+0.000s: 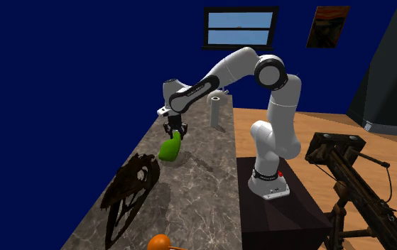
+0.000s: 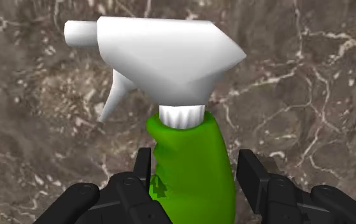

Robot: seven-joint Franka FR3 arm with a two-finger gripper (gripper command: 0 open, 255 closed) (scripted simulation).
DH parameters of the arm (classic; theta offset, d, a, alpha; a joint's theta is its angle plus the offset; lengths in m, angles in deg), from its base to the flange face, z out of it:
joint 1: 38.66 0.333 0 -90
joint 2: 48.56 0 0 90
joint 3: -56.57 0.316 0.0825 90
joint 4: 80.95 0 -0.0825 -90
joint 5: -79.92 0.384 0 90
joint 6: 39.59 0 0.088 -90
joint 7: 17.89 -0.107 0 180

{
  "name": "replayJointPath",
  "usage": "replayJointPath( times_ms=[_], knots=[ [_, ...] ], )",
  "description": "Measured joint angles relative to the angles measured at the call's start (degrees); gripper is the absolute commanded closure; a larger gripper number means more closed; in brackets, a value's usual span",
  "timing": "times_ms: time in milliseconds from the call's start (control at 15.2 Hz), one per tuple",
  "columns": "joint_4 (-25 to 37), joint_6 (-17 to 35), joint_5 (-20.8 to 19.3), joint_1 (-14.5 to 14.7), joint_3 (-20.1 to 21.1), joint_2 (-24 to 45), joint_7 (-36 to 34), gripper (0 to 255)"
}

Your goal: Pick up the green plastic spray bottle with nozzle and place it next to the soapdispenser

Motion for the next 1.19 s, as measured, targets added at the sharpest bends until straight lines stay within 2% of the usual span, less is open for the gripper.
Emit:
replayJointPath(
  times_ms=[660, 1188],
  knots=[
    [4.63, -7.67, -3.55, 0.21, 0.74, -4.39, -2.80, 255],
    [9.09, -13.63, -4.91, 0.31, 1.45, -6.46, -3.99, 255]
  ],
)
